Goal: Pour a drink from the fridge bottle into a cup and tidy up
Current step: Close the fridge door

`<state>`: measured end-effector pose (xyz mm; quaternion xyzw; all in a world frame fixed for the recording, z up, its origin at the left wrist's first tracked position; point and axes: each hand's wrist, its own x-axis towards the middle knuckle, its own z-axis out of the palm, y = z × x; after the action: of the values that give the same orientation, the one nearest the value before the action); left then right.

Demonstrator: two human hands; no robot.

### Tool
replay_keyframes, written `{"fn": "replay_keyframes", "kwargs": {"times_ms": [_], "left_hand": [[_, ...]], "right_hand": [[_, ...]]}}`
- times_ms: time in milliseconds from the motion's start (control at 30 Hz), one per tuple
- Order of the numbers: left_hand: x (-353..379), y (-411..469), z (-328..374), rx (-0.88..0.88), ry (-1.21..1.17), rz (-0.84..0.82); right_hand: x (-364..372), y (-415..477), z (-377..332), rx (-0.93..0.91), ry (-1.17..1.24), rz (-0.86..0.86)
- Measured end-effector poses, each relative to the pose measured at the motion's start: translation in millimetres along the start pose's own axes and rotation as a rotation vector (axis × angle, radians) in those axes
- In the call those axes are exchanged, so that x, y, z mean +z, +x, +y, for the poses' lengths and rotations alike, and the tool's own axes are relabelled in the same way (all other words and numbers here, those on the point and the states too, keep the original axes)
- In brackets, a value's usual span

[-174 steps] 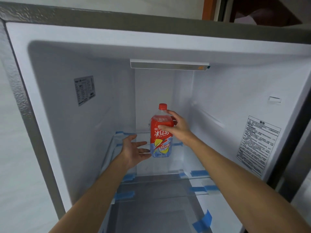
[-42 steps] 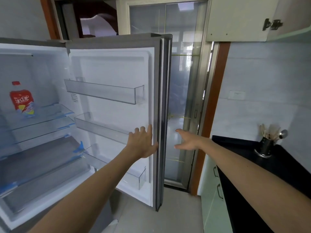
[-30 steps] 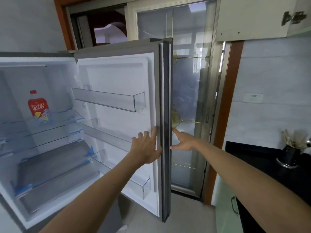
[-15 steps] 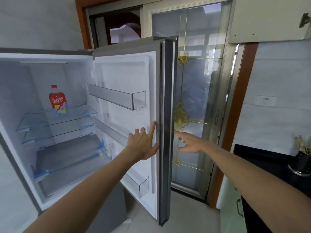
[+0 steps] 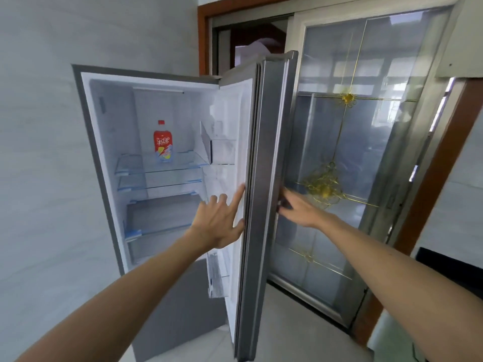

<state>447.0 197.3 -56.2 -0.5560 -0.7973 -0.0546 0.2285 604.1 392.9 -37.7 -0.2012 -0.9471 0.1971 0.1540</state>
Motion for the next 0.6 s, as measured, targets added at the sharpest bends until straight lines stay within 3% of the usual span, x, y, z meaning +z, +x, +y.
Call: {"fn": "replay_keyframes", "kwargs": {"times_ms": [267,600], "left_hand": [[-8,-44,-82,-0.130,-0.088,-0.053],[2,-61,-187,-0.294,-0.366,-0.145]], "right_hand": [[44,43,-90,-0.115,0.042,-0.004],[92,112,-207,-0.264,-0.039,0.173]]}}
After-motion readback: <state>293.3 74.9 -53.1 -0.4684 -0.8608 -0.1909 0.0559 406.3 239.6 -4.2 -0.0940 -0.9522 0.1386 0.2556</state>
